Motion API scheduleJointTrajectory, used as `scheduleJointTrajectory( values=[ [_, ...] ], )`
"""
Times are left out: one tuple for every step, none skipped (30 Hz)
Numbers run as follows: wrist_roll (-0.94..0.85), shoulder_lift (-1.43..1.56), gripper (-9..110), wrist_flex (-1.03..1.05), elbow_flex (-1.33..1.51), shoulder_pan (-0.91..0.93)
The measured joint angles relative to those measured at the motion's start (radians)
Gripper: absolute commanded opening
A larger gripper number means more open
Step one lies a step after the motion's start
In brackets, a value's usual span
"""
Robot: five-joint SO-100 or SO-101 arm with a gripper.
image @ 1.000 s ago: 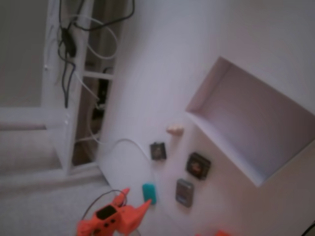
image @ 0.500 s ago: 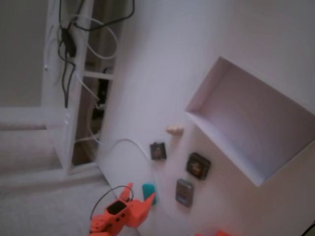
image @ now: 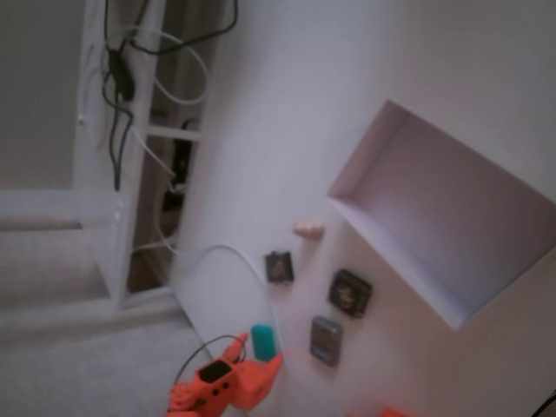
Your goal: Grasp the green cube and put it in the bin.
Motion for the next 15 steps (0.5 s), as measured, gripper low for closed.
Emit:
scheduleJointTrajectory(
  values=[
    [0.000,-0.009,38,-0.008,-0.005,-0.002],
    [0.000,-0.015,38,-0.012,-0.012,-0.002],
    [0.000,-0.023,37,-0.015,-0.018,-0.002],
    [0.002,-0.032,37,-0.015,-0.026,0.000],
    [0.002,-0.041,37,-0.014,-0.034,0.000],
    [0.002,-0.051,37,-0.014,-0.043,0.000],
    [0.002,-0.060,36,-0.014,-0.054,0.000],
    [0.002,-0.067,34,-0.014,-0.066,0.000],
    [0.002,-0.077,33,-0.014,-0.078,0.000],
    [0.002,-0.083,33,-0.014,-0.087,0.000],
    [0.002,-0.091,33,-0.014,-0.097,0.000],
    [0.002,-0.098,33,-0.008,-0.106,0.000],
    [0.002,-0.106,33,0.000,-0.114,0.000],
    [0.002,-0.112,33,0.005,-0.121,0.000],
    [0.002,-0.118,33,0.005,-0.126,0.000]
  ],
)
